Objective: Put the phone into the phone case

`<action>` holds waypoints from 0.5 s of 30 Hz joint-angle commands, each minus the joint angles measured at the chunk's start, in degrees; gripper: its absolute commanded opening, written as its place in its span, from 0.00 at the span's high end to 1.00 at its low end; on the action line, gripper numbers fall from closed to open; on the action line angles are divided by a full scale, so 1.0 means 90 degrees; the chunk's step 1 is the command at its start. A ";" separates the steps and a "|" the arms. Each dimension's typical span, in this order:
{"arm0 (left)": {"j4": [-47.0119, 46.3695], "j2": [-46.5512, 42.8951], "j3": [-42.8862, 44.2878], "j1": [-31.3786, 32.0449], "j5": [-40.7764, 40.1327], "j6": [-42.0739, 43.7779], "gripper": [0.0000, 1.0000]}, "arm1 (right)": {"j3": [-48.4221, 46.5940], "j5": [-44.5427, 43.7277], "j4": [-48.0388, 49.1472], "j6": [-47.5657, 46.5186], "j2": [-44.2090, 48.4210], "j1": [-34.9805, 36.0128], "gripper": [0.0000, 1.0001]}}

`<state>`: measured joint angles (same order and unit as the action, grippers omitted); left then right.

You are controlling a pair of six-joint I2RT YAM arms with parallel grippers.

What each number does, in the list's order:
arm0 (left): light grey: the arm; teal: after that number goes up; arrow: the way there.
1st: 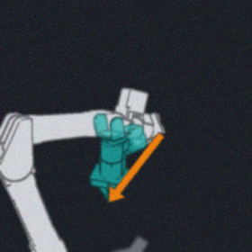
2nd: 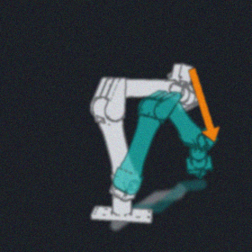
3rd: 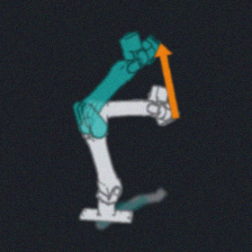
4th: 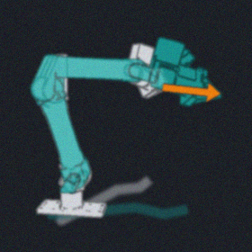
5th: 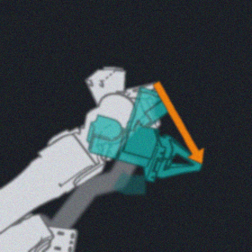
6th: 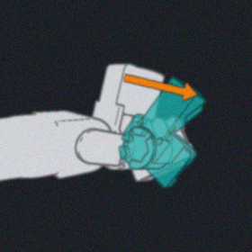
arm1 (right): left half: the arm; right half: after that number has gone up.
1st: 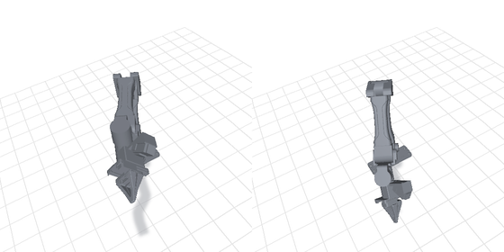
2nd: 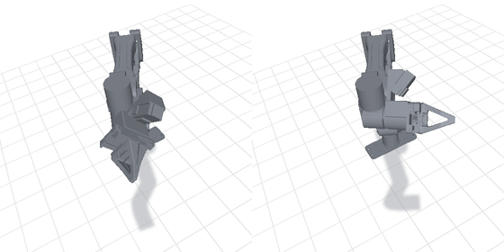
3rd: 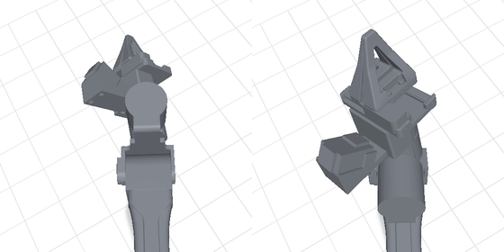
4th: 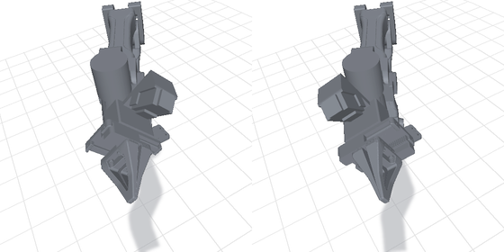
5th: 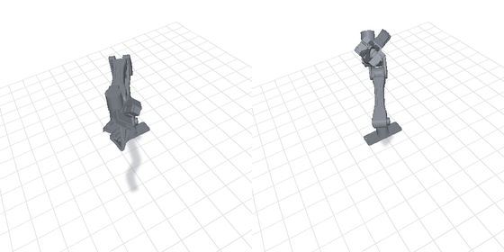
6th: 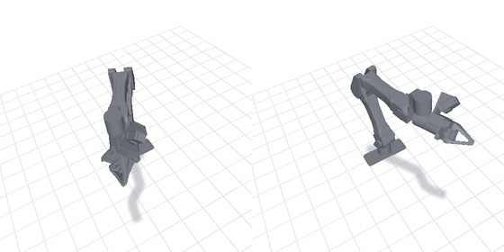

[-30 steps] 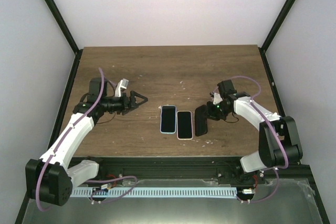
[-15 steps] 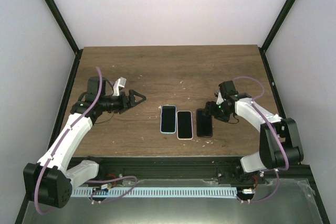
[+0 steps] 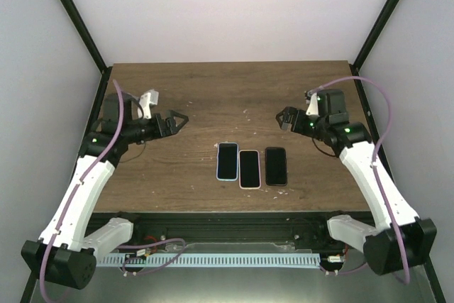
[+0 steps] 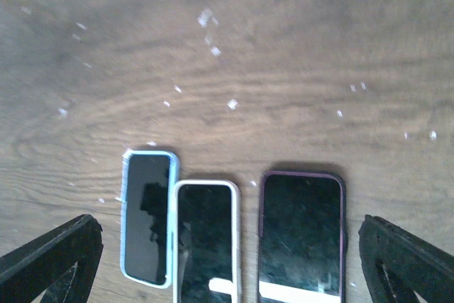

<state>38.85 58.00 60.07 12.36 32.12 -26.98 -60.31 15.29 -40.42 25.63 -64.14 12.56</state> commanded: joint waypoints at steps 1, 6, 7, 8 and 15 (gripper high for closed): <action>0.0253 -0.0352 0.0527 0.0006 -0.0542 0.0249 0.00 | -0.0445 0.0000 -0.0263 0.0073 0.0604 -0.0037 0.00; 0.0112 -0.0807 0.0906 0.0003 -0.0745 0.0333 0.00 | -0.0806 0.0174 -0.0338 0.0235 0.1130 -0.0037 0.00; 0.0064 -0.0890 0.0950 0.0012 -0.0801 0.0362 0.00 | -0.0891 0.0217 -0.0342 0.0269 0.1235 -0.0035 0.00; 0.0016 -0.0984 0.0971 0.0008 -0.0841 0.0383 0.00 | -0.0956 0.0229 -0.0337 0.0306 0.1344 -0.0034 0.00; -0.0378 -0.1576 0.0750 0.0005 -0.0950 0.0403 0.00 | -0.0914 0.0142 -0.0137 0.0491 0.2082 -0.0033 0.00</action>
<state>38.30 46.09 67.90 12.36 24.80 -24.32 -67.51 16.51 -42.06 28.58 -48.73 12.56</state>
